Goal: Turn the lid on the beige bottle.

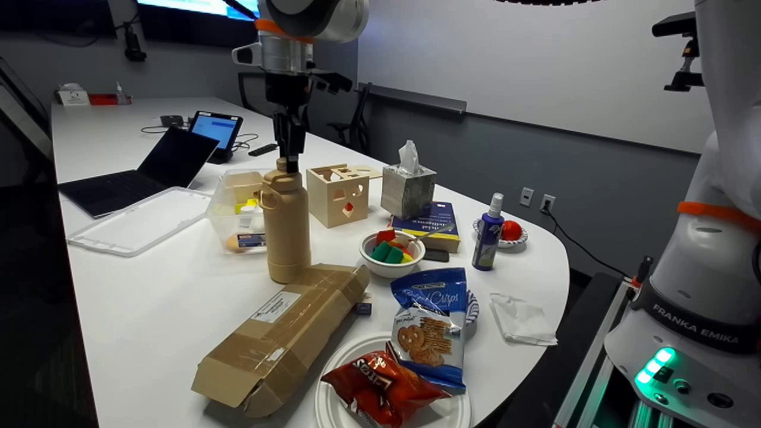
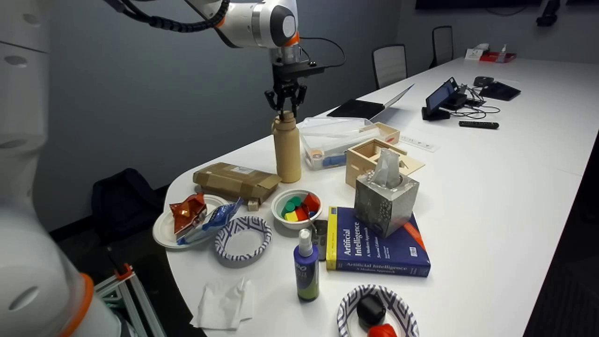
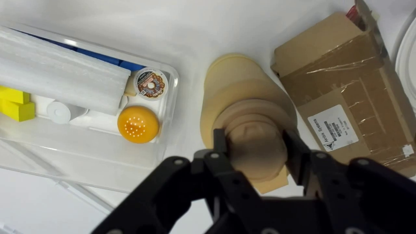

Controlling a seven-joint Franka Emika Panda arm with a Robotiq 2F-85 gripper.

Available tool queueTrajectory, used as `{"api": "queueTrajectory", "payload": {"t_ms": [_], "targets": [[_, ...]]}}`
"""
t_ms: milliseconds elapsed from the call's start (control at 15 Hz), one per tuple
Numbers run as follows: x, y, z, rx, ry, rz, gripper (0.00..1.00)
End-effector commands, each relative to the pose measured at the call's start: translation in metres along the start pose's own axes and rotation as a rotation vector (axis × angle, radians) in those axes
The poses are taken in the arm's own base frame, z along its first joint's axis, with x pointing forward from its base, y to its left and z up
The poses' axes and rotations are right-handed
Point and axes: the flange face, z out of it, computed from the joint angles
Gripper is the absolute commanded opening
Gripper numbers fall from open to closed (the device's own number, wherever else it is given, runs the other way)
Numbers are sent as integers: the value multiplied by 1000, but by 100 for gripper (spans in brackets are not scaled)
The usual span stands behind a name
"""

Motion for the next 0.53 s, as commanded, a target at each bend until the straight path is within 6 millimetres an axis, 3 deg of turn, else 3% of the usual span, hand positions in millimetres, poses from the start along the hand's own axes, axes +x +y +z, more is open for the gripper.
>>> {"api": "queueTrajectory", "payload": {"t_ms": [0, 467], "targets": [[-2, 8, 1, 17, 20, -67, 22], [-7, 11, 2, 13, 42, -222, 22]]}}
